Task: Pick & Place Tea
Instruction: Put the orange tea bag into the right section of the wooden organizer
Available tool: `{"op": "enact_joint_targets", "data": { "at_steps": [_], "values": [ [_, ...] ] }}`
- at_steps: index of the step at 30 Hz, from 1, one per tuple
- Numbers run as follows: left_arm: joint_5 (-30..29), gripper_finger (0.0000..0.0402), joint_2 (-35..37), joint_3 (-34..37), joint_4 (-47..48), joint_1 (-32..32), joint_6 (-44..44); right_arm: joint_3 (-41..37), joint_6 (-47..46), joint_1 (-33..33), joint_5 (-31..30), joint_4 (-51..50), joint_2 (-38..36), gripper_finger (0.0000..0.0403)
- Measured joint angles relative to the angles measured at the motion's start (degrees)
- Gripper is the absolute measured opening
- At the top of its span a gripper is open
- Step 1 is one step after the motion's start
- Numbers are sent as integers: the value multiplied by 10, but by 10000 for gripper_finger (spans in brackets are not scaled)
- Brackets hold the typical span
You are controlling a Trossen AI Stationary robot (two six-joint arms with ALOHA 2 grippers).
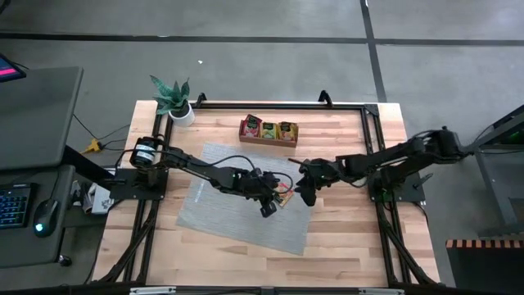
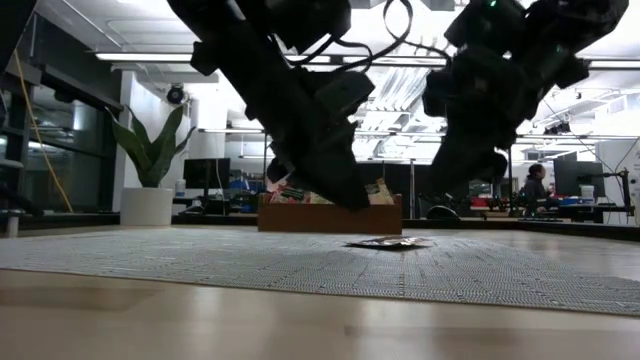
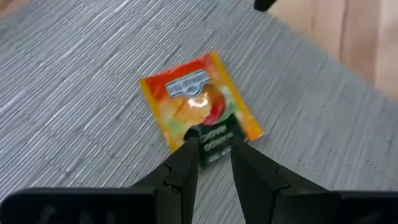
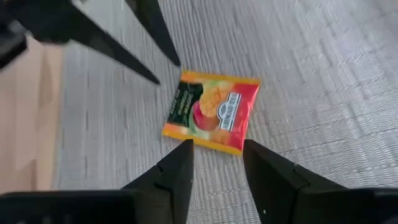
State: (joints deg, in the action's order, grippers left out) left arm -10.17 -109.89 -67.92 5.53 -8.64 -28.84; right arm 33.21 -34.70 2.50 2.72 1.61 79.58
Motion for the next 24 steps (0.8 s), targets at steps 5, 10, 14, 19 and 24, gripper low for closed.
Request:
{"op": "enact_joint_targets", "data": {
  "at_steps": [5, 10, 14, 19, 24],
  "values": [
    [-1, 94, 0, 0, 55, 0, -23, 0, 2, 8, 7, 35, 40, 76],
    [-7, 94, 0, 0, 96, 0, -42, 0, 15, 18, -7, 73, 52, 11],
    [-8, 94, 0, 0, 101, 0, -45, 0, 19, 18, -26, 72, 52, 3],
    [-5, 94, 0, 0, 104, 0, -60, 0, 29, 17, -33, 73, 57, 2],
    [6, 94, 0, 0, 106, 0, -66, 0, 27, 16, -27, 82, 85, 1]
  ]
}}
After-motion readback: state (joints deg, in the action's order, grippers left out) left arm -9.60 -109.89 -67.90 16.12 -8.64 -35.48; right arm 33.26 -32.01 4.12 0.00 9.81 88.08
